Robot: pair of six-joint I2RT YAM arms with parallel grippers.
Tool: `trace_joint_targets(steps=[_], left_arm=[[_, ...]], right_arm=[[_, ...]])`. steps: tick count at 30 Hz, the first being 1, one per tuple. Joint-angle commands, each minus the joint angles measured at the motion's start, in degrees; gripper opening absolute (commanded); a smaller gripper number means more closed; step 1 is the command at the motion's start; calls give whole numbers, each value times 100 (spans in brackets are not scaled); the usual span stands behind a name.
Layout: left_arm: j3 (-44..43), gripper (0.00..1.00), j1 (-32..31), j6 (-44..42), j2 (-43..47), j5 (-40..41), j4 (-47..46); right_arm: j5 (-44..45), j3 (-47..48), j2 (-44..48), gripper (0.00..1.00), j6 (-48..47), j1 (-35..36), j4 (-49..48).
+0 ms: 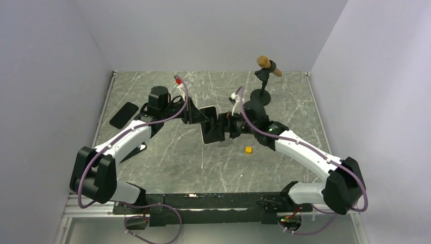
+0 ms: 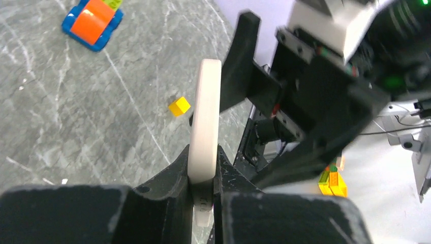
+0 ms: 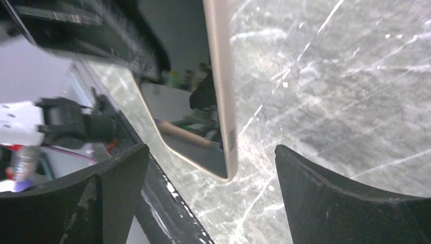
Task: Take the phone out of the phone case
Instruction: Remove the phone case from the phone.
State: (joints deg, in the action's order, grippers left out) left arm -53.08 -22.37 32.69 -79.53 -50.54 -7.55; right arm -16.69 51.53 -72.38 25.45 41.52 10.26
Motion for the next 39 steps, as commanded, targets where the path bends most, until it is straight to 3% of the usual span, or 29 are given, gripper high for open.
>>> trace_joint_targets(steps=[1,7,11,13,17,18,20,21,24,26,27,28,30,32,37,39], left_arm=[[-65,0,-60,201,-57,-804,-935],[8,0,-153,299,2,-976,-1292],[88,0,-169,401,111,-1098,-1561],[138,0,-178,577,105,-1163,-1809],[173,0,-180,926,78,-1121,-2101],[149,1,-180,955,71,-1093,-2072],[104,27,-188,981,58,-1004,-1919],[108,35,-196,993,60,-986,-1914],[144,42,-259,1005,66,-973,-1979],[155,40,-293,961,105,-994,-1994],[153,30,-305,922,144,-998,-1974],[131,12,-307,821,196,-991,-1873],[53,0,-265,471,355,-858,-1493],[17,0,-200,262,526,-830,-1274],[184,0,243,893,658,-1231,-2250],[201,0,338,1268,545,-1481,-2692]], right_arm=[[-2122,138,55,93,183,-734,-504],[-2399,427,-155,75,-104,-824,-184],[-3151,-172,35,63,431,-999,-1433],[-3525,-335,14,48,679,-1005,-1885],[-3617,-497,52,0,1040,-1005,-2502],[-3534,-517,76,0,1075,-1005,-2566],[-3355,-508,90,0,1088,-1006,-2623],[-3299,-485,79,0,1097,-1001,-2654],[-3219,-424,-9,0,1227,-996,-2862],[-3106,-336,-79,0,1212,-958,-2869],[-3044,-278,-123,0,1160,-932,-2820],[-2949,-219,-141,0,1084,-905,-2712],[-2751,-122,-163,16,926,-868,-2350],[-2692,-120,-181,33,803,-867,-2108],[-3207,-641,82,50,701,-833,-2424],[-3456,-839,196,51,726,-818,-2695]])
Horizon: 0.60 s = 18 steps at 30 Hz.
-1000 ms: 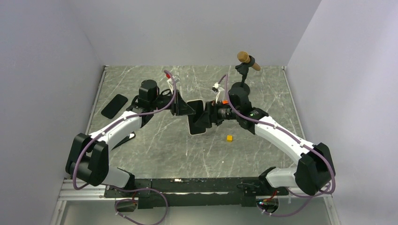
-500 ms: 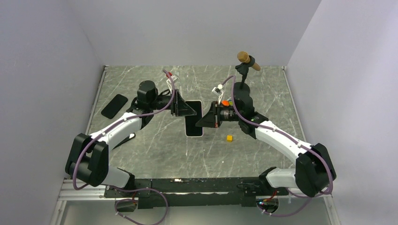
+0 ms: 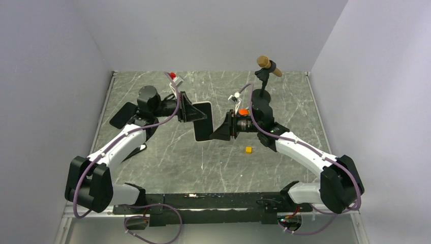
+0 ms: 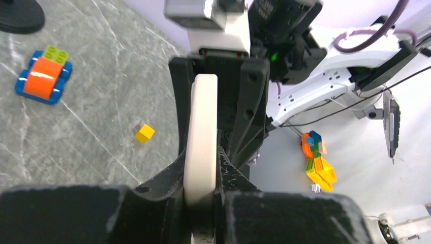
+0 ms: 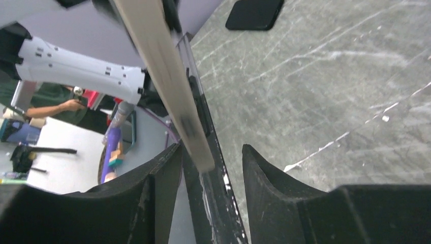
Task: Take the phone out of the phone case
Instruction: Remove the phone case from the phone.
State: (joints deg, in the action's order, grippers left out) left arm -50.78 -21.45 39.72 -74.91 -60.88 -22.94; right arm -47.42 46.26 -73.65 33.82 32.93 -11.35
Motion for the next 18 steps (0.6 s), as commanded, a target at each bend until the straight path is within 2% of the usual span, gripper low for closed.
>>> trace_joint_targets(steps=[1,6,14,18], left_arm=[[-26,0,266,718,22,-548,-1352],[77,0,273,1469,-161,-834,-2324],[86,0,264,1572,-216,-880,-2488],[104,0,225,1875,-275,-915,-2718]], right_arm=[[-511,-338,348,50,-143,45,-556],[-814,-363,331,41,-184,58,-827],[-895,-240,138,41,6,53,-1316],[-990,-111,34,27,-177,110,-1205]])
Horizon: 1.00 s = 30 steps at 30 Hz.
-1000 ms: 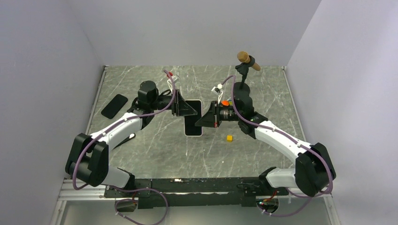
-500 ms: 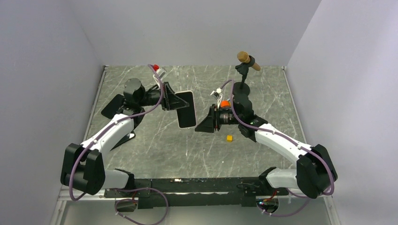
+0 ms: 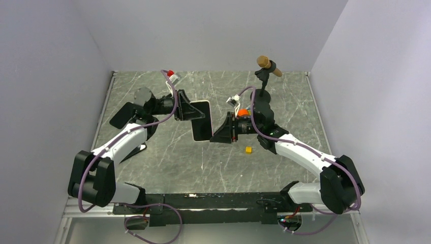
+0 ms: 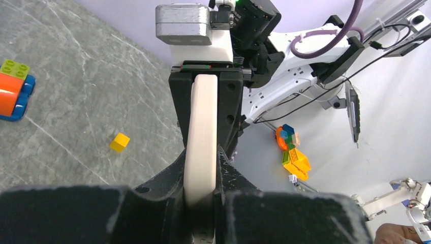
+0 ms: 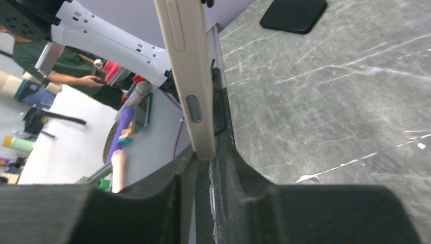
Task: Take the phone out of the phone case
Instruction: Remove the phone case from the phone.
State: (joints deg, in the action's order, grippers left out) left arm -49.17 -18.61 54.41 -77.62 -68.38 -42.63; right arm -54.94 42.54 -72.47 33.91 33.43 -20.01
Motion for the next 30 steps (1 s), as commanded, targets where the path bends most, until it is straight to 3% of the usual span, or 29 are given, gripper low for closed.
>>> trace_joint_targets(steps=[1,3,4,6,11,13,18,21,25,27,28,30], left_arm=[[-70,0,-101,517,-32,-193,-819],[-115,0,-183,845,-118,-192,-873],[-142,0,-200,1112,-170,-195,-968],[10,0,-217,2169,-248,-97,-1769],[443,0,-341,5402,-659,242,-5174],[601,0,-523,5771,-608,240,-5259],[1141,0,-918,5446,-114,652,-4981],[1241,0,-967,4860,203,782,-4266],[1216,0,-936,3965,659,1068,-3161],[1202,0,-888,3014,1053,1384,-2135],[1094,0,-856,2315,1375,1563,-1083],[757,0,-828,775,1818,2036,520]], right_arm=[[-238,314,-84,21,-300,118,-234],[-137,444,-36,3,-738,307,122],[-28,521,9,0,-1097,420,358],[321,678,70,0,-1689,752,928],[1329,1293,-83,0,-2938,1465,1925],[1681,1494,-207,0,-3295,1627,2178],[2697,1800,-315,0,-3827,1701,2298],[3556,1720,-163,0,-3833,1729,2043],[6290,1326,259,0,-3151,1932,1629],[7087,1180,412,0,-2418,1933,1842],[7140,1100,457,3,-2031,1911,2028],[6409,1045,472,14,-1539,1779,2364]])
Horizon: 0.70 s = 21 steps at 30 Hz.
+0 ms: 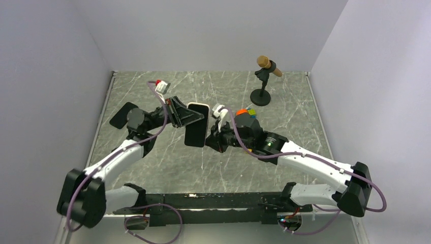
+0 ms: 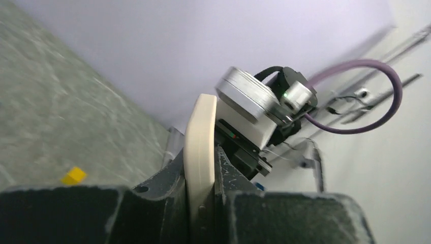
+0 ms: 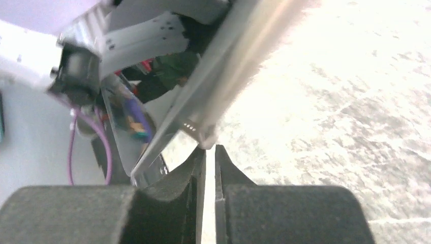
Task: Take the phone out of the phone case
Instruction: Remove the phone case from the phone.
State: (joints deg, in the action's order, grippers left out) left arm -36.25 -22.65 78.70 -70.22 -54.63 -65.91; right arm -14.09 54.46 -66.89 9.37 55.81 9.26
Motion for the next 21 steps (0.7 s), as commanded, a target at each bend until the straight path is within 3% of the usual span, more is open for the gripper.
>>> trace_joint_targets(steps=[1,3,5,8,11,17,21], left_arm=[[-765,0,-424,-2393,1235,943,3679],[-1119,0,-419,-3364,1476,1564,5049],[-1217,0,-349,-3740,1707,2287,5383],[-761,0,-322,-3315,2104,3015,4534],[-150,0,-310,-2135,2182,3302,2976],[532,0,-284,-133,1441,3422,-297],[541,0,-250,570,1077,3442,-1186]], right_arm=[[1944,-178,-101,21,1142,-518,-425],[1150,-302,-85,34,1496,-605,-300],[161,-612,110,47,1740,-679,-600],[-557,-1192,583,66,2320,-720,-1716],[-1208,-1656,623,83,3015,-715,-3418],[-1082,-1847,76,87,3606,-711,-5212],[-892,-1702,-37,82,3420,-712,-5051]])
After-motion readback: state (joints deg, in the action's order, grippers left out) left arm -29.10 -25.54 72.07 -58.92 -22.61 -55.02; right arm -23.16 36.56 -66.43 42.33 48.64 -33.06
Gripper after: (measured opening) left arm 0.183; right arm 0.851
